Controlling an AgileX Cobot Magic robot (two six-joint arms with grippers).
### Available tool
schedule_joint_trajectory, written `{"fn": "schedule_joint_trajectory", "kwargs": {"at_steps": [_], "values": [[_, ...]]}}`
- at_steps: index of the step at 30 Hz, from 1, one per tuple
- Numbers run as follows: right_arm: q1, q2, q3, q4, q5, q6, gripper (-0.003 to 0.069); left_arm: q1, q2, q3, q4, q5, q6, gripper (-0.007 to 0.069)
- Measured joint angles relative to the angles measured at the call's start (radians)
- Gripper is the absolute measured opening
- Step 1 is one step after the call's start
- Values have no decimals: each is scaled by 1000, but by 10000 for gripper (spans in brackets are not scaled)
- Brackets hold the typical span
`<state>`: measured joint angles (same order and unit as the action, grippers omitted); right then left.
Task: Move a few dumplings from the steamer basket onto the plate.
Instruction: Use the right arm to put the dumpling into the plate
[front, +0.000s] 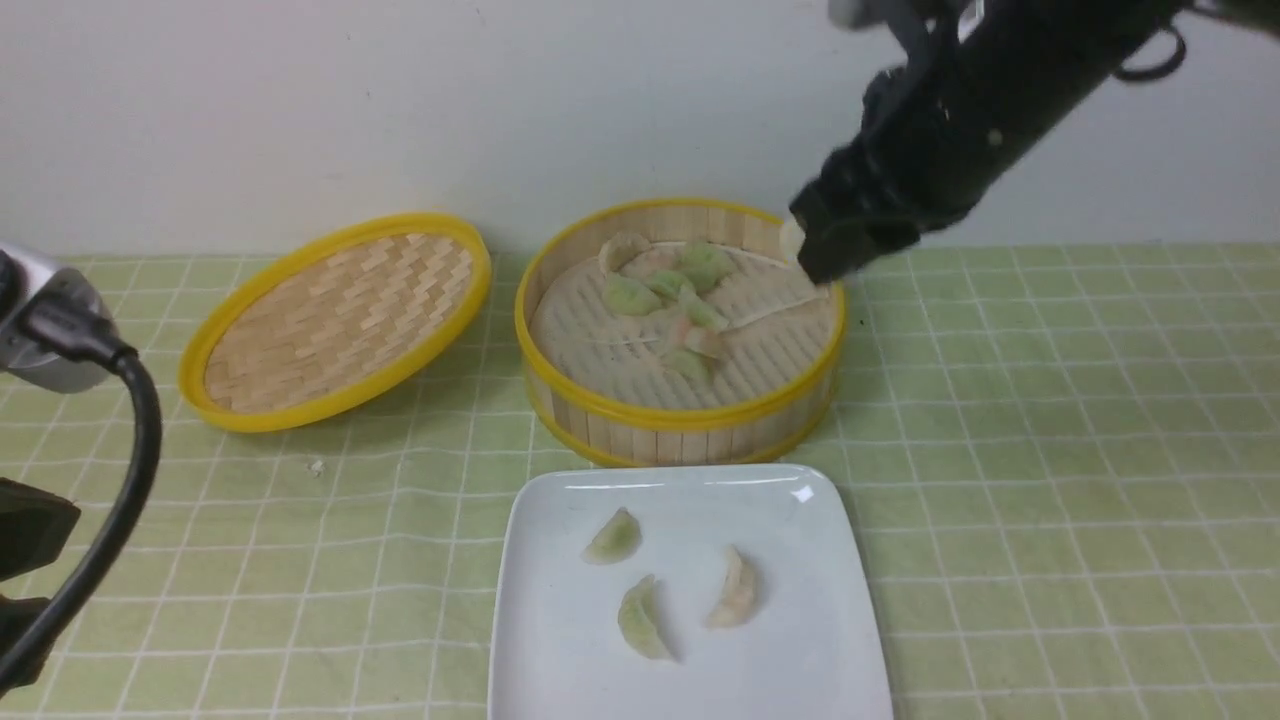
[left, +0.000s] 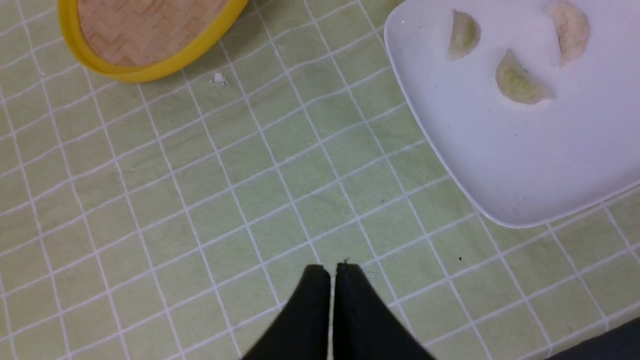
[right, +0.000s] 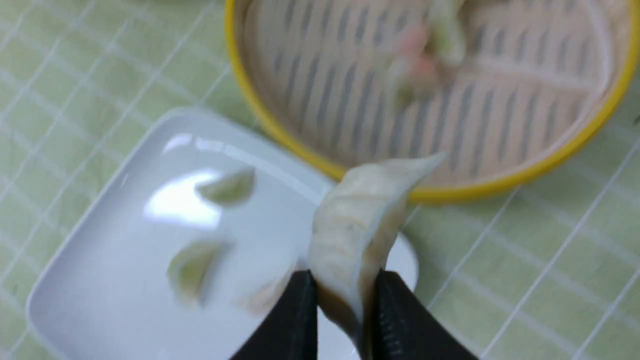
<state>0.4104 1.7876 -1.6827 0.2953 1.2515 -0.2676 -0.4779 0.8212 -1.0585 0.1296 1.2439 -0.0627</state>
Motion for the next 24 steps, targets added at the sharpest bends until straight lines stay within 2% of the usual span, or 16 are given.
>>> {"fn": "schedule_joint_trajectory", "kwargs": {"at_steps": [3, 7, 10, 14, 18, 20, 22, 24], "values": [[26, -14, 175, 22, -46, -22, 118, 0, 0, 0, 0, -19, 0, -6], [58, 18, 344, 22, -216, -30, 118, 0, 0, 0, 1, -46, 1, -6], [60, 60, 395, 33, -287, -31, 118, 0, 0, 0, 0, -49, 1, -6], [60, 99, 402, 52, -321, -32, 168, 0, 0, 0, 0, -50, 3, -6], [60, 117, 403, 65, -333, -38, 357, 0, 0, 0, 0, -50, 4, -6], [60, 117, 388, 60, -332, -41, 427, 0, 0, 0, 0, -50, 4, -6], [60, 117, 350, 29, -330, -41, 484, 0, 0, 0, 0, -50, 4, -6], [60, 117, 300, -13, -331, -40, 512, 0, 0, 0, 0, -50, 4, -6]]}}
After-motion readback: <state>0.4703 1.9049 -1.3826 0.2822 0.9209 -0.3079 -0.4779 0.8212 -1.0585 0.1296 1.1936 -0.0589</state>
